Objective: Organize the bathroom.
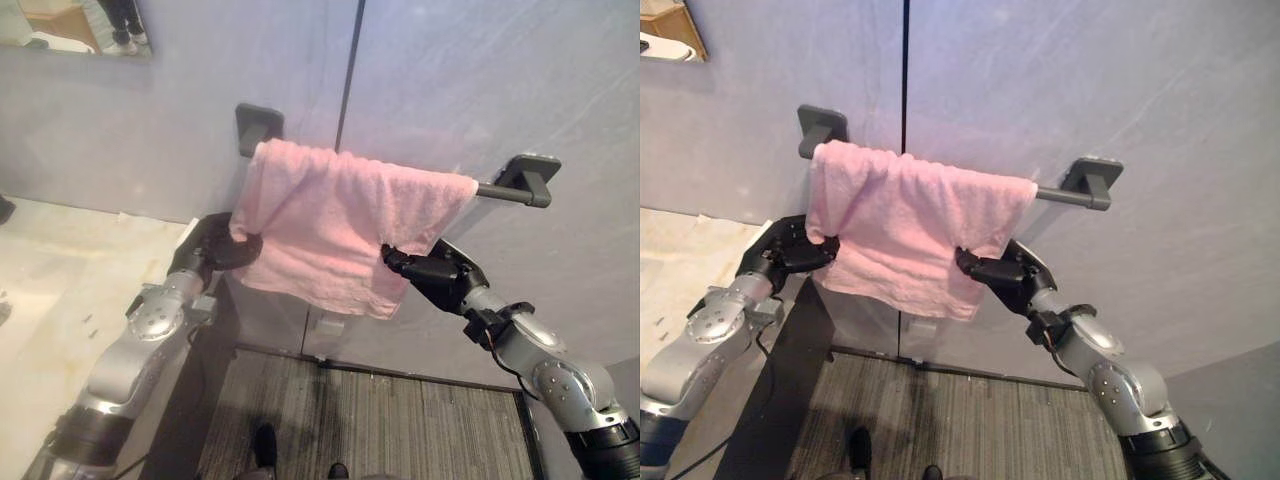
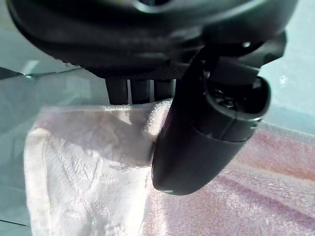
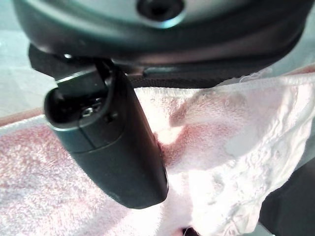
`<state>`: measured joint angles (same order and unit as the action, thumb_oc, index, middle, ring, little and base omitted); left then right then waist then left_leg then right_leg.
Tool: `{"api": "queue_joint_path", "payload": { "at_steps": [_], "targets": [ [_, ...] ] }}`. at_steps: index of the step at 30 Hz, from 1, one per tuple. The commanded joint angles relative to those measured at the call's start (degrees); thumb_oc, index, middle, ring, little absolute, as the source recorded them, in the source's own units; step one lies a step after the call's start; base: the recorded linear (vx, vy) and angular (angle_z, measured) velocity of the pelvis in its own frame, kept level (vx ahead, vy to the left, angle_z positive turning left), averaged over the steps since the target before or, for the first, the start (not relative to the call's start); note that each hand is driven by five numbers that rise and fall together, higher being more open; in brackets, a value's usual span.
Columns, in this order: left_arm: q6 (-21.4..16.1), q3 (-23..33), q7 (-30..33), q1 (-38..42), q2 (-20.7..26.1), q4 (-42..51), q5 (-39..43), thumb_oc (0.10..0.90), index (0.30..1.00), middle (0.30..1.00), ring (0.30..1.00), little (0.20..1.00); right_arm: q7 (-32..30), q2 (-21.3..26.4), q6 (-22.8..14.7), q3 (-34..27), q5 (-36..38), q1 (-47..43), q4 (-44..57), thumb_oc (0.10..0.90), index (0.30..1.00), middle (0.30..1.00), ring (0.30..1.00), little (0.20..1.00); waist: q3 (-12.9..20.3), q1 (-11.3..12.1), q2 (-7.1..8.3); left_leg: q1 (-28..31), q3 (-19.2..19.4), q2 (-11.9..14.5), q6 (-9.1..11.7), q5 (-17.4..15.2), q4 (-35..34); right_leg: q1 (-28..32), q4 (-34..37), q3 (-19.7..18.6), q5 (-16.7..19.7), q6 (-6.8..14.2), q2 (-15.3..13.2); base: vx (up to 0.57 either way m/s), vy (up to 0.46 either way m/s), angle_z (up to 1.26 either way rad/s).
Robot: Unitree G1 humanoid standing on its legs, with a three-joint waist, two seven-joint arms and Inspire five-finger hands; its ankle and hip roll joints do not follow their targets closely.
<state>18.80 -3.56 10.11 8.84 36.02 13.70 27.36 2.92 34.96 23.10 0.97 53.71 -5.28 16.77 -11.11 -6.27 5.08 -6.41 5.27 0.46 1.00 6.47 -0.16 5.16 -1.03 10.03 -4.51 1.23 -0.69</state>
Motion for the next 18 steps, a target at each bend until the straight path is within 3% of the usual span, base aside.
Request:
{"api": "queue_joint_path", "payload": {
  "at_steps": [1,9,14,15,16,17,18],
  "targets": [
    [-5.9,6.0,4.3,4.6,0.4,0.9,-0.9,0.400,0.300,0.300,0.300,0.300,-9.8,-0.2,-13.4,-11.1,-9.2,-4.8,1.4,0.400,0.300,0.300,0.300,0.300,4.7,-1.6,0.49,4.0,2.8,4.6,2.2,-7.1,7.6,-4.1,-3.3,-2.4,3.2,6.2,-0.6,0.00,0.005,-0.04],
    [-4.5,6.6,6.0,4.5,1.2,1.4,-0.8,0.400,0.300,0.300,0.300,0.300,-16.4,3.2,-13.8,-17.0,-12.9,-3.0,1.0,0.400,0.300,0.300,0.300,0.300,4.6,-3.3,0.16,5.3,4.1,4.8,2.1,-7.4,6.8,-4.1,-3.3,-2.9,3.3,6.6,-0.8,0.00,0.007,-0.10],
    [-2.8,5.9,3.8,5.5,1.8,1.1,-1.9,0.400,0.300,0.300,0.300,0.300,-16.3,4.4,-12.2,-17.8,-12.2,-3.3,1.0,0.406,0.309,0.309,0.309,0.309,4.8,-3.8,0.02,5.5,4.4,4.9,2.1,-7.5,6.7,-4.1,-3.1,-3.2,3.3,6.6,-0.8,0.00,0.000,-0.08],
    [-2.1,5.5,1.9,5.7,2.0,1.3,-2.7,0.430,0.345,0.345,0.345,0.345,-16.3,4.5,-11.7,-17.8,-12.0,-3.4,1.2,0.469,0.404,0.404,0.404,0.404,4.7,-3.9,-0.06,5.5,4.5,4.9,2.1,-7.5,6.7,-4.1,-3.1,-3.2,3.3,6.7,-0.9,0.00,-0.004,-0.07],
    [-1.3,5.1,-0.9,5.9,2.5,1.4,-3.8,0.513,0.469,0.469,0.469,0.469,-15.9,4.7,-11.0,-17.9,-11.4,-3.3,1.3,0.569,0.554,0.554,0.554,0.554,4.7,-4.0,-0.13,5.5,4.6,4.9,2.1,-7.5,6.7,-4.1,-3.1,-3.3,3.3,6.7,-0.9,-0.01,-0.012,-0.09],
    [-0.3,4.4,-3.0,6.1,3.2,1.9,-4.1,0.558,0.538,0.538,0.538,0.538,-15.5,4.9,-10.6,-17.7,-10.8,-3.3,1.4,0.800,0.900,0.900,0.900,0.900,4.6,-4.0,-0.19,5.3,4.6,5.0,2.2,-7.5,6.9,-4.1,-3.2,-3.4,3.3,6.7,-0.9,-0.01,-0.015,-0.07],
    [-0.1,4.0,-3.6,6.3,3.4,2.0,-4.3,0.590,0.585,0.585,0.585,0.585,-15.4,4.9,-10.5,-17.5,-10.5,-3.4,1.5,0.800,0.900,0.900,0.900,0.900,4.6,-4.0,-0.26,5.3,4.6,5.0,2.2,-7.5,7.0,-4.1,-3.2,-3.4,3.3,6.7,-0.9,-0.01,-0.014,-0.08]
  ]
}}
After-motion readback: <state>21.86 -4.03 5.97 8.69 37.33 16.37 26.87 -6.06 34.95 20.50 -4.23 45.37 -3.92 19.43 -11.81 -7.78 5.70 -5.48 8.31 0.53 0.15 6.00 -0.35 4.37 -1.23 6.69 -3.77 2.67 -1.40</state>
